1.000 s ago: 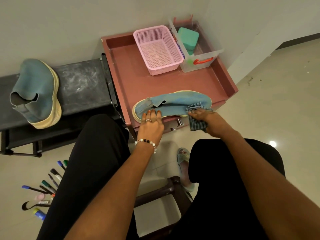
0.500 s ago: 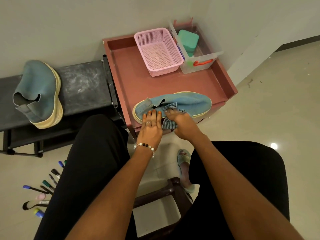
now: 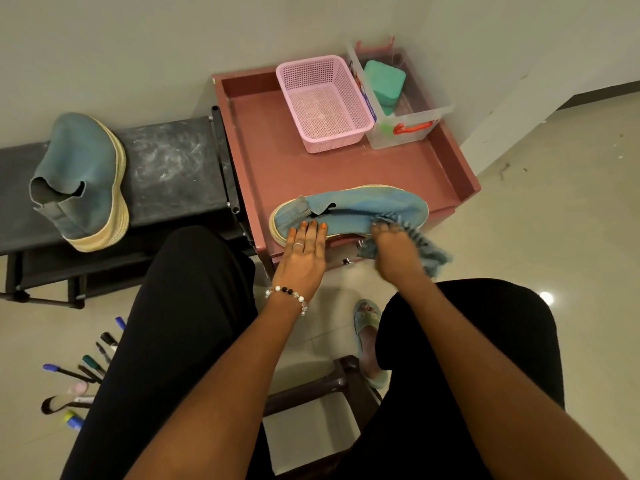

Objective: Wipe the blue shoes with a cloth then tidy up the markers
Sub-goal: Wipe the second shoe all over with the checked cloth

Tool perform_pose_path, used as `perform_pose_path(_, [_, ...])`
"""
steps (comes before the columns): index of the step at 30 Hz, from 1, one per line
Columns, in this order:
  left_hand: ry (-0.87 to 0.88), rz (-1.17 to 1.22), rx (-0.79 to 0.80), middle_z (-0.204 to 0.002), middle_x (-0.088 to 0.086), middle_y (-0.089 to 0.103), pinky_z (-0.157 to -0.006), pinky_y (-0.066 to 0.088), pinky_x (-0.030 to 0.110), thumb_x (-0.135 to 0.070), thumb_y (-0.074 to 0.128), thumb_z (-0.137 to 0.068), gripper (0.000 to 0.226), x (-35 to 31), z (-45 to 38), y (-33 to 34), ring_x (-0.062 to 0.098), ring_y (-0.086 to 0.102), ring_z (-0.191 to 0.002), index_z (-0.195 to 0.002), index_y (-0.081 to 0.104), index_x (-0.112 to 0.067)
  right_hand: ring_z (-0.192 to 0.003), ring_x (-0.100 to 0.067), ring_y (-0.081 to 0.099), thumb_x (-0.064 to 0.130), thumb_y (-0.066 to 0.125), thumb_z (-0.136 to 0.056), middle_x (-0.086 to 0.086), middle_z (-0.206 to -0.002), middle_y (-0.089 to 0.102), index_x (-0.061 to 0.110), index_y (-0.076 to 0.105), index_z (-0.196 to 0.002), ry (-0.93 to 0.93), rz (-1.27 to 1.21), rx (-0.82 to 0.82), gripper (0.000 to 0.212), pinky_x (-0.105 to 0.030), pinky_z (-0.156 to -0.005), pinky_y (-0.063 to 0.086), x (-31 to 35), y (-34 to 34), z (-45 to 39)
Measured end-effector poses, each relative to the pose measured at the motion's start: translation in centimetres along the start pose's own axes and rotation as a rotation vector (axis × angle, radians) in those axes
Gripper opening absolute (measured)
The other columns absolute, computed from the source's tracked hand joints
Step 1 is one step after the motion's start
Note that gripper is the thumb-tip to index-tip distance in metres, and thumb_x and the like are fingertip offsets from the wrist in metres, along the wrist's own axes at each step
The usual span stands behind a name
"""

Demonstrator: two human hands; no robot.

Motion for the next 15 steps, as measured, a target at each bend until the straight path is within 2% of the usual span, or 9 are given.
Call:
perform_pose_path(2, [0.011, -0.026, 0.015, -0.12, 0.029, 0.06, -0.096, 0.047, 0.053, 0.0, 0.026, -0.082, 0.053, -0.3, -0.1, -0.2, 0.042, 0.059, -0.112, -0.124, 0.055, 0.01, -0.117, -0.036, 0.049, 0.009, 0.058, -0.084, -0.017, -0.131, 0.051, 0.005, 0.041, -0.136, -0.042, -0.064, 0.022, 0.055, -0.038, -0.095, 0.041, 2.9, 0.4, -0.5])
perform_pose_path(4, [0.016, -0.046, 0.026, -0.115, 0.028, 0.063, -0.094, 0.049, 0.052, -0.002, 0.027, -0.08, 0.052, -0.5, -0.5, -0.5, 0.041, 0.062, -0.107, -0.118, 0.06, 0.01, -0.11, -0.037, 0.056, 0.013, 0.057, -0.081, -0.015, -0.123, 0.06, 0.01, 0.052, -0.127, -0.091, -0.152, 0.037, 0.046, -0.04, -0.092, 0.047, 4.9, 0.2, -1.2])
perform_pose_path(7, [0.041, -0.089, 0.064, -0.112, 0.027, 0.065, -0.093, 0.051, 0.048, -0.006, 0.034, -0.079, 0.048, -0.4, -0.8, -0.7, 0.038, 0.064, -0.105, -0.111, 0.065, 0.009, -0.106, -0.036, 0.058, 0.009, 0.054, -0.082, -0.015, -0.113, 0.066, 0.013, 0.06, -0.119, -0.155, -0.233, 0.033, 0.038, -0.038, -0.091, 0.047, 6.2, -1.2, -1.0])
perform_pose_path(10, [0.055, -0.099, 0.09, -0.113, 0.026, 0.065, -0.095, 0.05, 0.046, -0.006, 0.031, -0.079, 0.05, -0.1, -0.7, -0.7, 0.036, 0.063, -0.107, -0.114, 0.063, 0.009, -0.115, -0.029, 0.056, 0.0, 0.06, -0.075, -0.01, -0.125, 0.063, 0.015, 0.06, -0.126, -0.25, -0.303, 0.061, 0.053, -0.027, -0.094, 0.04, 4.1, -1.9, -0.6])
perform_pose_path(13, [0.032, -0.083, 0.098, -0.113, 0.027, 0.064, -0.093, 0.05, 0.047, -0.002, 0.028, -0.078, 0.053, 0.0, -0.7, -0.9, 0.037, 0.063, -0.107, -0.118, 0.061, 0.01, -0.109, -0.032, 0.06, 0.008, 0.072, -0.068, -0.01, -0.124, 0.064, 0.026, 0.059, -0.128, -0.23, -0.252, 0.078, 0.064, -0.033, -0.093, 0.047, 0.5, -1.8, -0.9])
perform_pose_path(15, [0.022, -0.068, 0.101, -0.111, 0.028, 0.064, -0.092, 0.051, 0.048, -0.001, 0.029, -0.077, 0.052, -0.1, -0.7, -1.1, 0.038, 0.064, -0.105, -0.117, 0.061, 0.011, -0.106, -0.034, 0.06, 0.014, 0.073, -0.072, -0.013, -0.121, 0.064, 0.027, 0.059, -0.128, -0.16, -0.169, 0.086, 0.059, -0.034, -0.09, 0.047, -2.5, -1.6, -0.9])
Point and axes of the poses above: each hand's wrist, its own z-axis away from the middle knuckle, its own y-axis out of the palm, x = y × z, the point moved 3 cm from there along -z, towards the middle knuckle
